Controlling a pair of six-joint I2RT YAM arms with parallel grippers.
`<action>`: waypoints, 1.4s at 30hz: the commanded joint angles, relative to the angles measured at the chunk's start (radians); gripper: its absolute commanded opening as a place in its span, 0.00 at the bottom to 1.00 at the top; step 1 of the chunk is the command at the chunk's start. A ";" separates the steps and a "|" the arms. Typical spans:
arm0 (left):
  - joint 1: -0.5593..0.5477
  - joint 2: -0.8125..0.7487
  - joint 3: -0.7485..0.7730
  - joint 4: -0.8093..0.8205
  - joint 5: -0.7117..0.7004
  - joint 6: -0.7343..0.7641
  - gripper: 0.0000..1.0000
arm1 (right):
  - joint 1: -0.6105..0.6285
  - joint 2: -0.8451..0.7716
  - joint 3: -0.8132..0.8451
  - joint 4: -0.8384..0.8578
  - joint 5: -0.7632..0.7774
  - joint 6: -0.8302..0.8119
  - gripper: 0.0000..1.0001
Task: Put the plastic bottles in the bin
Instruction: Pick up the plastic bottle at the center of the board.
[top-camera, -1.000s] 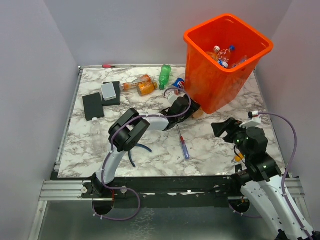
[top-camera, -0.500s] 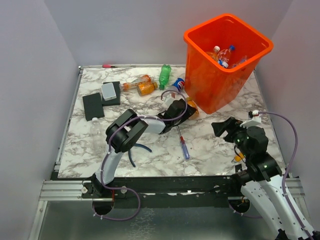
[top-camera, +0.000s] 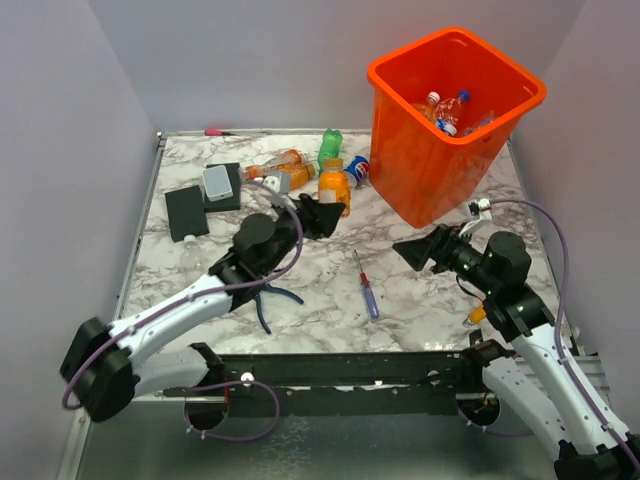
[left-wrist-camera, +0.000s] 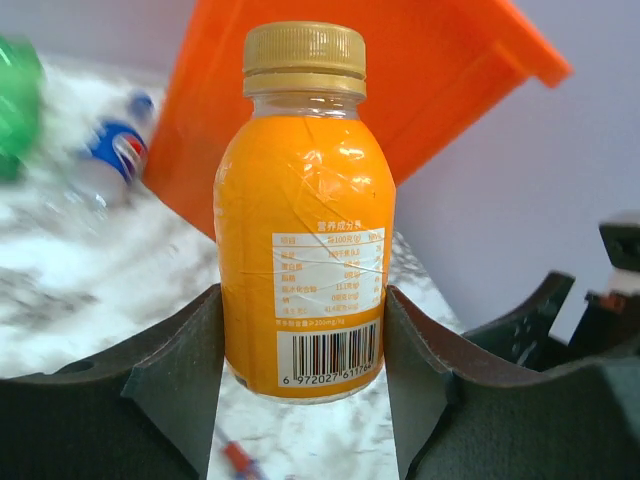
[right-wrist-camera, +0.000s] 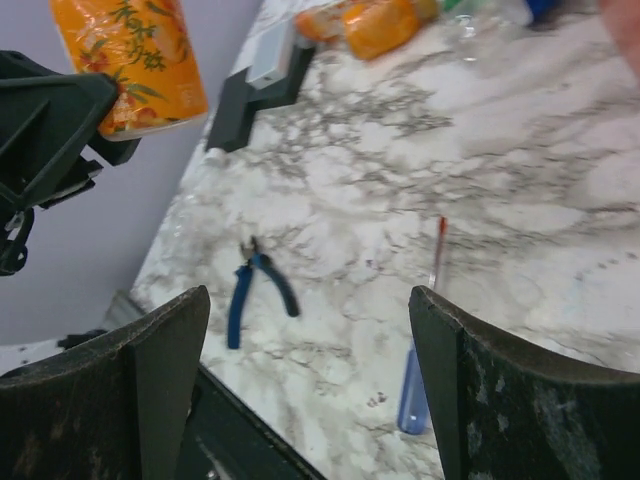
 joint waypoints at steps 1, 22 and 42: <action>0.007 -0.257 -0.110 -0.162 -0.006 0.481 0.22 | 0.006 0.060 0.052 0.273 -0.265 0.095 0.84; 0.006 -0.651 -0.407 -0.060 0.229 0.660 0.12 | 0.477 0.581 0.514 0.265 0.190 -0.030 0.83; 0.006 -0.590 -0.400 -0.007 0.250 0.585 0.10 | 0.504 0.708 0.549 0.174 0.164 -0.027 0.64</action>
